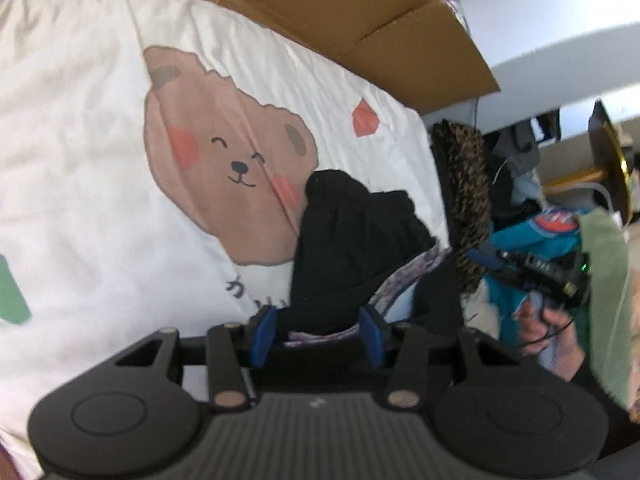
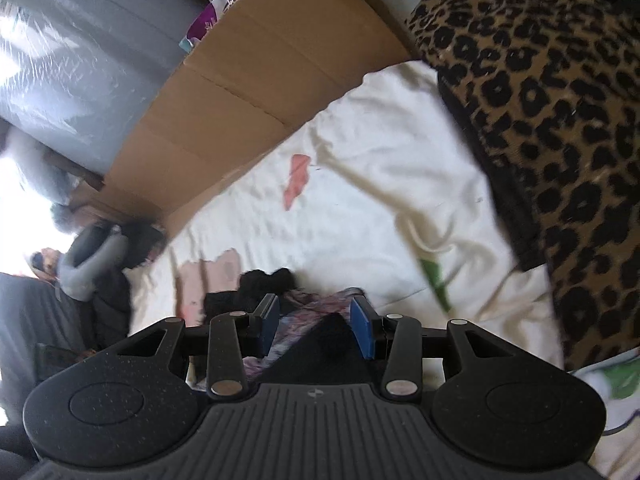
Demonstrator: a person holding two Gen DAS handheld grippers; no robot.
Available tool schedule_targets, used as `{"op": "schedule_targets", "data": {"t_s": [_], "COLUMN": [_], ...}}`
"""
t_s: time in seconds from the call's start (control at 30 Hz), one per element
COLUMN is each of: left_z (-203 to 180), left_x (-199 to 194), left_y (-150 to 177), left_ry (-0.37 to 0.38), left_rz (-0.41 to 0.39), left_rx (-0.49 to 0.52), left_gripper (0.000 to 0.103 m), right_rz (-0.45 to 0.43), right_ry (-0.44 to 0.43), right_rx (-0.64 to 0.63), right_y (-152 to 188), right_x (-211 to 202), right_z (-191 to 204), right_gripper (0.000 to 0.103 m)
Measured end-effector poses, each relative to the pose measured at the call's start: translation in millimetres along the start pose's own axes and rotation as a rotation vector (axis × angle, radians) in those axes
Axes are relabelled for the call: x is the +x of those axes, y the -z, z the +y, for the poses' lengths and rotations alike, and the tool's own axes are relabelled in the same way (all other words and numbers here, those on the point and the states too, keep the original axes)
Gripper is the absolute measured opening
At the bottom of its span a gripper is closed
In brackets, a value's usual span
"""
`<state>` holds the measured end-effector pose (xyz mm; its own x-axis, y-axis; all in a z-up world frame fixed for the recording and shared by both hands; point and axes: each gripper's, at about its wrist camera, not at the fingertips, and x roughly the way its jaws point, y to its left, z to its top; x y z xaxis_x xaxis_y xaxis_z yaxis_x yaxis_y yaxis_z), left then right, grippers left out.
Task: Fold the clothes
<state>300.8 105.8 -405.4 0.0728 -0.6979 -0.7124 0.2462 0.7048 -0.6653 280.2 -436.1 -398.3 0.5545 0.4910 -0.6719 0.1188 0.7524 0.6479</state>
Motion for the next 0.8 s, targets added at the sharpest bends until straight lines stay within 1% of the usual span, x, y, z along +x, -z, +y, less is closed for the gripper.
{"op": "schedule_targets", "data": {"t_s": [0.1,0.23,0.3,0.43,0.5,0.57,0.6,0.63,0.67,0.7,0.73,0.8], "left_z": [1.9,0.0,-1.5,-4.0,-4.7,-5.2,-5.8,-6.6,-7.8,-9.1,-10.5,-14.0], "left_x": [3.7,8.8,13.3,28.2,32.7,34.9,35.4,35.8,36.0,36.4,37.0,38.2], "left_y": [2.1,4.3,6.0,12.2,13.9,13.5,13.2,13.2,13.7,14.3,15.1,16.6], "left_ry": [-0.028,-0.063,-0.085,-0.158,-0.173,-0.171,-0.166,-0.159,-0.151,-0.141,-0.135,-0.136], "left_rz": [0.019,0.046,0.072,0.137,0.145,0.145,0.144,0.145,0.146,0.150,0.155,0.160], "left_rx": [0.009,0.046,0.070,0.134,0.155,0.162,0.165,0.172,0.180,0.189,0.198,0.219], "left_gripper": [0.049,0.049,0.049,0.048,0.048,0.048,0.048,0.044,0.038,0.036,0.033,0.024], "right_rz": [0.007,0.016,0.021,0.042,0.046,0.050,0.052,0.053,0.053,0.053,0.052,0.042], "right_ry": [0.030,0.069,0.089,0.110,0.116,0.117,0.118,0.118,0.120,0.122,0.125,0.121], "right_rx": [-0.034,-0.078,-0.101,-0.158,-0.176,-0.193,-0.204,-0.216,-0.223,-0.227,-0.232,-0.237], "right_y": [2.2,5.1,6.5,10.7,11.7,12.5,13.0,13.4,13.7,13.8,14.0,14.6], "right_x": [1.8,4.1,5.3,16.6,20.6,23.2,23.7,24.0,23.6,23.0,22.4,19.0], "right_z": [0.7,1.6,2.1,8.0,10.4,12.8,13.9,14.9,15.1,15.0,14.9,14.5], "right_gripper": [0.042,0.042,0.042,0.042,0.042,0.042,0.039,0.032,0.025,0.013,0.008,0.004]}}
